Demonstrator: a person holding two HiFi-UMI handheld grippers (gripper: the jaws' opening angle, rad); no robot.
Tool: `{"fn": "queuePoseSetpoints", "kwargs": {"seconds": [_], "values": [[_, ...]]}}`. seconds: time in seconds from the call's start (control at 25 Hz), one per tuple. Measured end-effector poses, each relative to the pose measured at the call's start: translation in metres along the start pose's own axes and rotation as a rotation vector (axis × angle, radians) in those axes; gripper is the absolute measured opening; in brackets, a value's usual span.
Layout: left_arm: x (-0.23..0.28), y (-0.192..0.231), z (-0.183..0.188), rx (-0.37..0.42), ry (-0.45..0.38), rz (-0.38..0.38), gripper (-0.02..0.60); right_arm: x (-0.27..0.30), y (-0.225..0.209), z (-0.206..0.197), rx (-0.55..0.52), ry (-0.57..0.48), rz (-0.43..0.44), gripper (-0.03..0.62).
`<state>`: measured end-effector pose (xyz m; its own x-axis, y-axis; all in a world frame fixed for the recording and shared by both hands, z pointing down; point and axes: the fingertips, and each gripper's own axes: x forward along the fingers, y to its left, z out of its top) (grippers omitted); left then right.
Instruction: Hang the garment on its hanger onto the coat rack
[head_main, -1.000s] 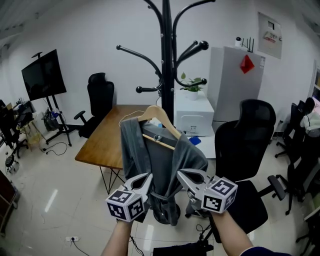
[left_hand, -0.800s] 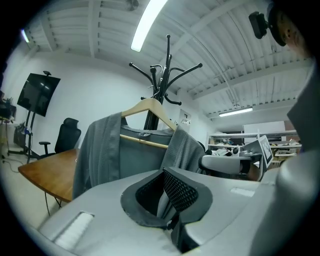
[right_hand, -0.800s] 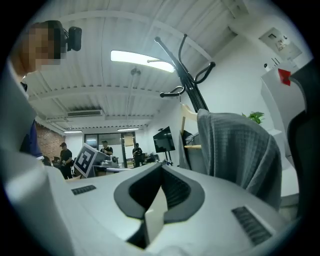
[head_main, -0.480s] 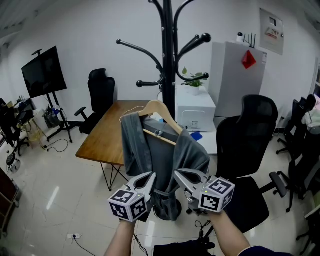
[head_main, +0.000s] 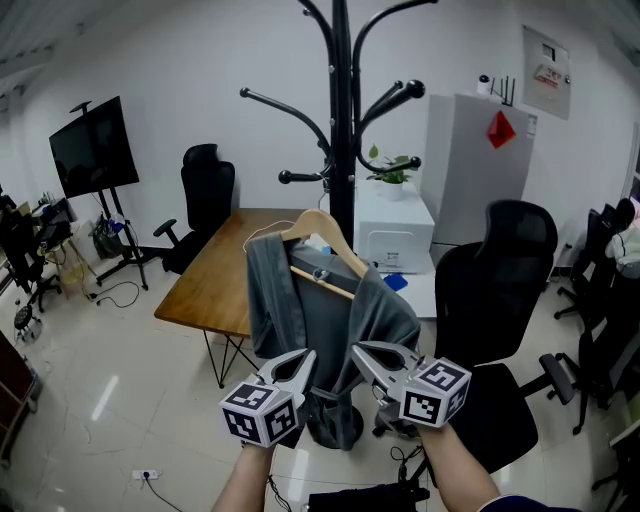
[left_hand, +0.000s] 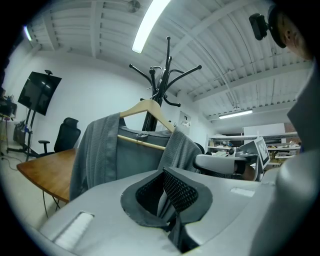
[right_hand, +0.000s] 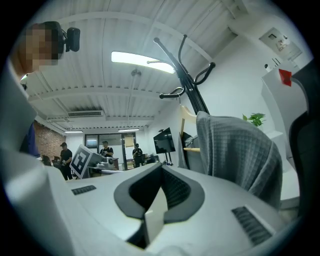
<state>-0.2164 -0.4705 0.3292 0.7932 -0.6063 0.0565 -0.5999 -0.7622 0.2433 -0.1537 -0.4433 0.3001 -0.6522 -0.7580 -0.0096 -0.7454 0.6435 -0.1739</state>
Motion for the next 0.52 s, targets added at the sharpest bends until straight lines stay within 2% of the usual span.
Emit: {"fn": "queuePoseSetpoints", "kwargs": {"seconds": [0.52], "values": [[0.0031,0.0025,0.0,0.007,0.008,0.012,-0.012,0.0052,-0.0036,0.0008,0.0,0.002,0.012,0.009]]}}
